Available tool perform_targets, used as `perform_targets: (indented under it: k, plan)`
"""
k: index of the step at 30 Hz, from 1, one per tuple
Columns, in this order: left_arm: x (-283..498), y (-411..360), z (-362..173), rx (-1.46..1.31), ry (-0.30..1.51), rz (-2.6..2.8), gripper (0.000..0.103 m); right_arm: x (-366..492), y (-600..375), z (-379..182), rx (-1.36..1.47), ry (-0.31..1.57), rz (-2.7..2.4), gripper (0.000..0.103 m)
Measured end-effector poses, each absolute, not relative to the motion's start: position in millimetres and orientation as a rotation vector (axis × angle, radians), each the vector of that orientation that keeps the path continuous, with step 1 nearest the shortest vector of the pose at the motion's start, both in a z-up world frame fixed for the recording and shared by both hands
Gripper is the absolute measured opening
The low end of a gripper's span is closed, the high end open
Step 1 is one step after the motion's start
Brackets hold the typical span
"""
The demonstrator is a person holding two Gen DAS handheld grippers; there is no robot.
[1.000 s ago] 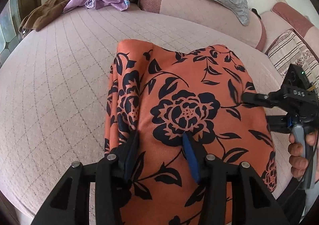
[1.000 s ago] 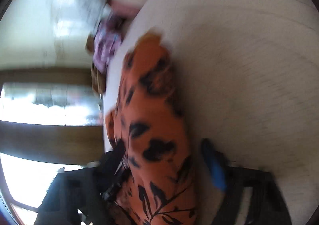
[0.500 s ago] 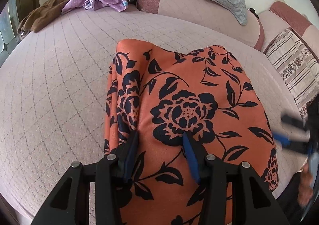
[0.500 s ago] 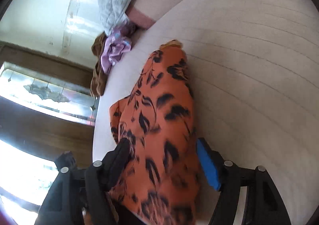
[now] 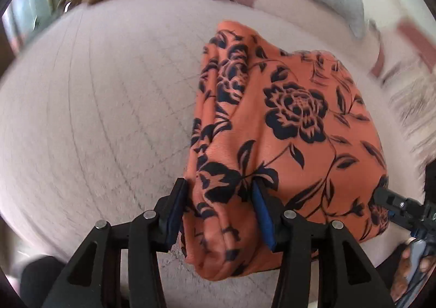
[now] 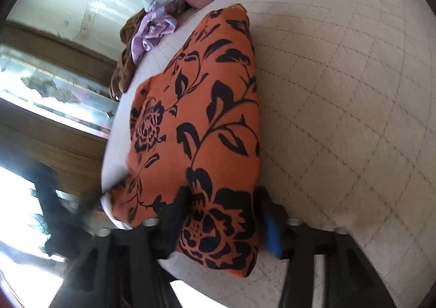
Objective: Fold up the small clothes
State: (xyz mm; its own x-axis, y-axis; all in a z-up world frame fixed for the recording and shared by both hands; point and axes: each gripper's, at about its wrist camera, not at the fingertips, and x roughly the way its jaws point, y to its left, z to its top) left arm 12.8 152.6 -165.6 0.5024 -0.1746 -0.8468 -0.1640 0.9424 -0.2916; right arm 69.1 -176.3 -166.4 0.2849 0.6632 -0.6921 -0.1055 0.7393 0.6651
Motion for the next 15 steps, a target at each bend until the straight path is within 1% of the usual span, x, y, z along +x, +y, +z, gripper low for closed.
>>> perform_targets:
  k: [1,2,4,6,9,12,15]
  plan:
    - [12,156,-162,-0.380,1.057,-0.006,0.047,68,-178,-162,0.549,1.172,0.549,0.065]
    - [11,158,-157,-0.398,1.065,-0.006,0.046,68,-179,-156,0.525,1.157,0.540,0.065]
    - [12,161,-151,-0.416,1.076,-0.020,0.046,64,-185,-147,0.516,1.136,0.539,0.065]
    - [12,165,-145,-0.429,1.077,-0.045,0.046,63,-188,-136,0.523,1.104,0.538,0.067]
    - [21,171,-130,-0.442,1.029,-0.084,0.045,67,-188,-124,0.543,1.079,0.554,0.068]
    - [54,175,-124,-0.469,1.034,-0.115,0.045,76,-180,-119,0.565,1.071,0.581,0.068]
    - [96,179,-138,-0.541,1.088,-0.131,0.045,81,-175,-118,0.566,1.074,0.596,0.068]
